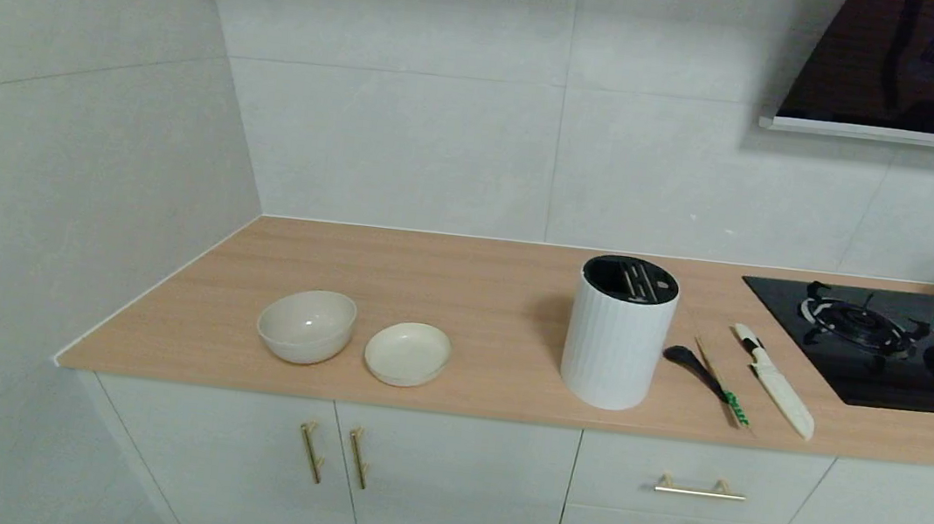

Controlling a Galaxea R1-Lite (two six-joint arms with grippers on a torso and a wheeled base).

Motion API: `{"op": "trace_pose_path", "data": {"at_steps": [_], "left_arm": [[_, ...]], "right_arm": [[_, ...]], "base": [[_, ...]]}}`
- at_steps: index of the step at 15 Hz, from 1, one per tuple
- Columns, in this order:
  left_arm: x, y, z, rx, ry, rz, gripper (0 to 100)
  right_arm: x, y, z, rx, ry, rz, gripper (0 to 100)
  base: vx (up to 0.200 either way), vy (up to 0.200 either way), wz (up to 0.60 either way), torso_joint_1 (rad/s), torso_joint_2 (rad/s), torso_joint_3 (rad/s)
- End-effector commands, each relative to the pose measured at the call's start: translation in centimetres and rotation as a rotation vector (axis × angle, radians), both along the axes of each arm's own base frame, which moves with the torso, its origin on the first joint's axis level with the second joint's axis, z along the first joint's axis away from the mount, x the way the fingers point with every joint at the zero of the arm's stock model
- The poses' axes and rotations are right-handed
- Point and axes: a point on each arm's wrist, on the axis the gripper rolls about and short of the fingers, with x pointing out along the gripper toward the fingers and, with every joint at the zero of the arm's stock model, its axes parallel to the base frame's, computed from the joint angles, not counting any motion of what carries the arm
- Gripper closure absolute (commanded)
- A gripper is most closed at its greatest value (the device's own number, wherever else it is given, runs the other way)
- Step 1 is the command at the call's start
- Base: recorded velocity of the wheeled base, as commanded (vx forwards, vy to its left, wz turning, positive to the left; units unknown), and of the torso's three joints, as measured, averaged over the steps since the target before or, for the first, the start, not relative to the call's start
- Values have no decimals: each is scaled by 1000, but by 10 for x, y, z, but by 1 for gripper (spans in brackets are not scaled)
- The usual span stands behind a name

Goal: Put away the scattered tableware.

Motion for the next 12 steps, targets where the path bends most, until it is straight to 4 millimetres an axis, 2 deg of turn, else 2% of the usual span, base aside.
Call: {"op": "trace_pose_path", "data": {"at_steps": [1,12], "left_arm": [[0,0,0,0,2,0,0],[0,0,0,0,2,0,0]], "right_arm": [[0,0,0,0,2,0,0],[0,0,0,-2,2,0,0]], "base": [[0,200,0,12,2,2],[0,200,0,1,1,2]]}}
